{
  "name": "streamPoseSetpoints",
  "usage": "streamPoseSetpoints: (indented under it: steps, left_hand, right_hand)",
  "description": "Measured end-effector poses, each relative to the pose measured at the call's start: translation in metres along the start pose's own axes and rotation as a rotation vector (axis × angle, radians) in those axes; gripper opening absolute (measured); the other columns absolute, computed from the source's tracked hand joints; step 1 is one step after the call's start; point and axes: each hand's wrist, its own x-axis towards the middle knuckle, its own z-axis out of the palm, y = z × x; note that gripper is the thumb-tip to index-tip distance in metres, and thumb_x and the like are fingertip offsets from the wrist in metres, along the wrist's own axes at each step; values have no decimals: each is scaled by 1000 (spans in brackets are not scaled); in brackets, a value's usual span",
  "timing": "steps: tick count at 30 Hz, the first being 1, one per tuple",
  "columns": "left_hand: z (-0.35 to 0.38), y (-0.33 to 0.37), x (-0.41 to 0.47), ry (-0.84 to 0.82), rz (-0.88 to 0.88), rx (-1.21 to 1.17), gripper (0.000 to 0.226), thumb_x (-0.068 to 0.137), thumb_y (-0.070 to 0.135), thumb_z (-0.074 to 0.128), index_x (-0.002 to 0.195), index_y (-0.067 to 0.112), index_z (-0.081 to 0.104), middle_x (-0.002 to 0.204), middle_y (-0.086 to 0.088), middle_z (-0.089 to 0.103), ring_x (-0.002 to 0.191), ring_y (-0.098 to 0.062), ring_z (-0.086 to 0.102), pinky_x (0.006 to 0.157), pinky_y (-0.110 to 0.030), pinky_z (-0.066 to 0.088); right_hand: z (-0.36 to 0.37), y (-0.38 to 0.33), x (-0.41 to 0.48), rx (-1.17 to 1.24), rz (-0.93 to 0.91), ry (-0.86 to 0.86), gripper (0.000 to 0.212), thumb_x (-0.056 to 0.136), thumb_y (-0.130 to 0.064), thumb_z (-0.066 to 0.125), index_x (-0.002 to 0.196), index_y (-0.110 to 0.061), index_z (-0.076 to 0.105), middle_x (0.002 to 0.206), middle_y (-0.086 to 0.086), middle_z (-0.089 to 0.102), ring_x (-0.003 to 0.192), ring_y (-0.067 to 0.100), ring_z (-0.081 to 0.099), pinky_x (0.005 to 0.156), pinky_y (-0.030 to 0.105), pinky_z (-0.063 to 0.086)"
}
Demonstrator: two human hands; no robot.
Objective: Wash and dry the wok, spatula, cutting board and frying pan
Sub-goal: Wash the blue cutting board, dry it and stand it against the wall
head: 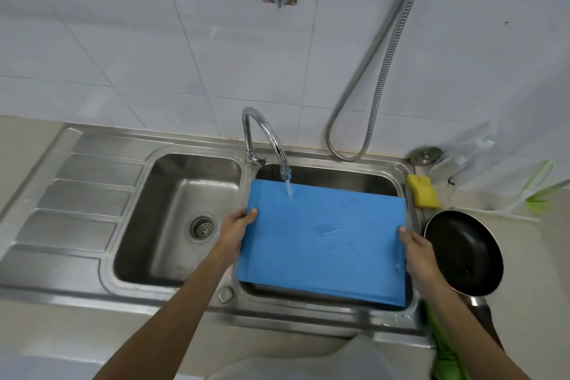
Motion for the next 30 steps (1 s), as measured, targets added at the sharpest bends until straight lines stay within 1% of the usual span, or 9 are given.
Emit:
streamPoseSetpoints:
  steps: [5,8,10,13,17,21,24,27,30]
  left_hand:
    - [-57,25,-11,105,111,15,23,91,21,72,107,4,72,97,-13,77,84,-27,74,68,-35,59]
    - [-86,45,-17,184,163,27,13,91,15,72,99,5,72,83,-8,77,70,-20,72,60,-30,59]
    - [-105,57,-20,227,189,48,14,90,15,72,100,5,73,82,-8,77,68,-19,72,61,-31,59]
    - [-130,73,-24,272,224,91,19,90,16,73,104,4,72,89,-12,76,73,-23,72,70,-36,61]
    - [-155,90,-29,280,259,148,28,90,22,75,111,5,70,96,-12,77,81,-26,75,70,-36,61]
    - [-167,101,-27,282,272,181,36,89,26,75,117,3,68,103,-13,76,90,-30,75,81,-43,60]
    - [-164,99,-25,257,259,191,37,89,28,75,117,5,68,103,-11,77,91,-29,75,79,-42,61]
    - [-153,88,-16,225,222,182,33,89,27,75,114,5,70,101,-11,77,88,-29,75,74,-38,62]
    - [-133,69,-5,197,181,130,25,89,22,74,107,4,72,99,-12,77,84,-26,75,73,-36,60]
  right_hand:
    - [64,5,5,-31,99,-153,19,104,-19,51,93,-14,65,95,8,66,76,21,62,68,33,48]
    - [104,9,2,10,144,-243,19,104,-15,49,90,-13,61,96,11,65,77,25,62,69,36,50]
    - [128,11,0,23,166,-278,16,105,-14,48,96,-10,60,98,13,65,78,27,62,68,37,50]
    - [157,15,-7,47,206,-321,15,104,-13,47,101,-7,61,100,15,66,78,31,65,66,37,54]
    - [181,18,-13,56,265,-368,20,105,-14,48,109,-6,66,109,13,73,96,33,72,77,41,59]
    - [189,17,-15,74,273,-394,22,104,-11,49,115,-6,67,109,13,74,97,33,73,76,39,59]
    - [182,16,-13,56,260,-394,20,104,-13,49,110,-8,68,105,11,76,91,30,75,74,39,61]
    - [161,15,-7,10,233,-393,19,103,-14,52,111,-7,68,105,14,76,92,35,74,88,49,59]
    - [131,12,-2,15,202,-354,17,101,-9,54,105,-5,69,101,16,74,80,31,72,75,42,58]
